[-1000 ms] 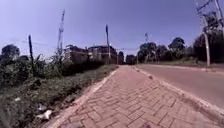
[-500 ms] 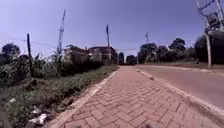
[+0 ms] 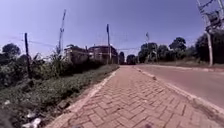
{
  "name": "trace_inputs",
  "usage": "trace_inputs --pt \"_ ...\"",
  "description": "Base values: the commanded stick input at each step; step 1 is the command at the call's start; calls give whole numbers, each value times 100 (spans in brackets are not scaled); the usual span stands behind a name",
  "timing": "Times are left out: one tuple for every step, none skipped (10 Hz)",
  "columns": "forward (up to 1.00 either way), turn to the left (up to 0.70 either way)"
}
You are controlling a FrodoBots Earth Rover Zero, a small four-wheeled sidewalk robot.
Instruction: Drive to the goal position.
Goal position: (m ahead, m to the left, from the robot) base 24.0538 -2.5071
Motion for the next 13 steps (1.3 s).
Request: trace_inputs --pt "30 0" --pt "30 0" --pt "30 0" --pt "30 0" --pt "30 0" --pt "30 0" --pt "30 0" --pt "30 0" --pt "30 0" --pt "30 0" --pt "30 0" --pt "30 0" --pt "30 0"
